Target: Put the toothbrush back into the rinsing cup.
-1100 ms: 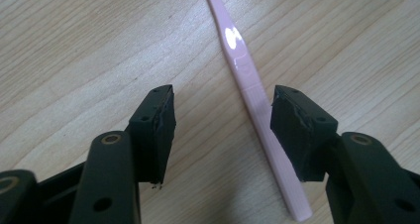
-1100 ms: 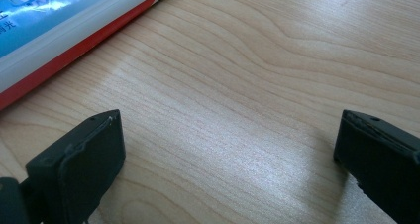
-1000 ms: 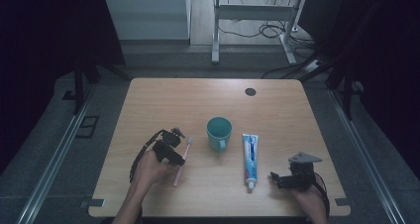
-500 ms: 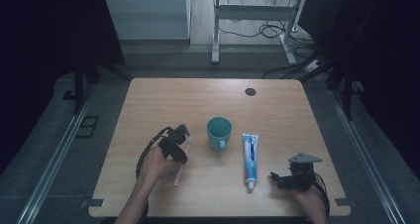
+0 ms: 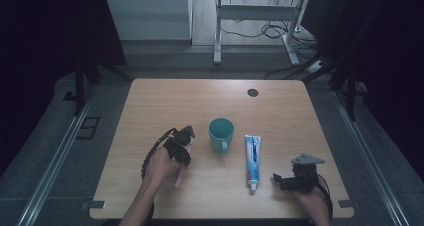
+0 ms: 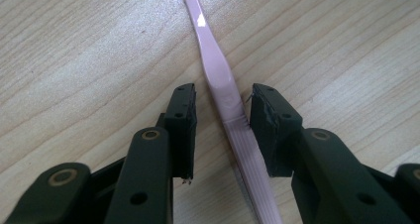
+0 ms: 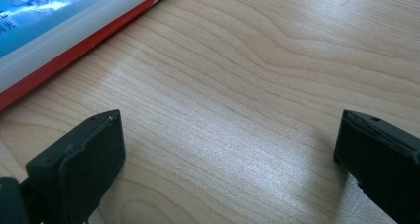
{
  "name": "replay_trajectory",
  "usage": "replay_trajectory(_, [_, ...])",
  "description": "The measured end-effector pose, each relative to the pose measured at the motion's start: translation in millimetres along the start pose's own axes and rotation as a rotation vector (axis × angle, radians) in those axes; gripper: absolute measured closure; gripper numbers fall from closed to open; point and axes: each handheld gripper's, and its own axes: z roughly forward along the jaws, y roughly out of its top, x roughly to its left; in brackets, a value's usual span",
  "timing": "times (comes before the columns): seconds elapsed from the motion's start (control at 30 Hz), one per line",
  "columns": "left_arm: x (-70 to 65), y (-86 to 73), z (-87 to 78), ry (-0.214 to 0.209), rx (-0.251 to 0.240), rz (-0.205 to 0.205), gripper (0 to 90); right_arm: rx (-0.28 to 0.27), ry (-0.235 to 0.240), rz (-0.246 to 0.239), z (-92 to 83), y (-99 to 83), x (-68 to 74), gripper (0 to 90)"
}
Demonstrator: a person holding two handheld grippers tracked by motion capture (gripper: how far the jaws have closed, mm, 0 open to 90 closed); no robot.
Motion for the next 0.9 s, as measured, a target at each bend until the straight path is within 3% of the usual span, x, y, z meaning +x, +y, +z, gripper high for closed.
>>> replay_trajectory(0.2, [-2.2,3.3,0.8,0.019,0.009,0.006,65.3,0.0,0.0,0.0,0.0,0.0,0.0,0.0])
replay_trajectory(0.47, [-7.0,5.3,1.7,0.074,0.021,0.019,71.5,0.001,0.0,-0.001,-0.1,0.0,0.0,0.0])
replay_trajectory(0.6, [-7.0,5.7,1.6,0.072,0.029,0.026,77.5,0.001,0.0,-0.001,0.0,0.0,0.0,0.0])
replay_trajectory(0.9, [-6.1,5.4,1.3,0.065,0.031,0.042,78.8,0.001,0.0,-0.001,-0.1,0.0,-0.1,0.0])
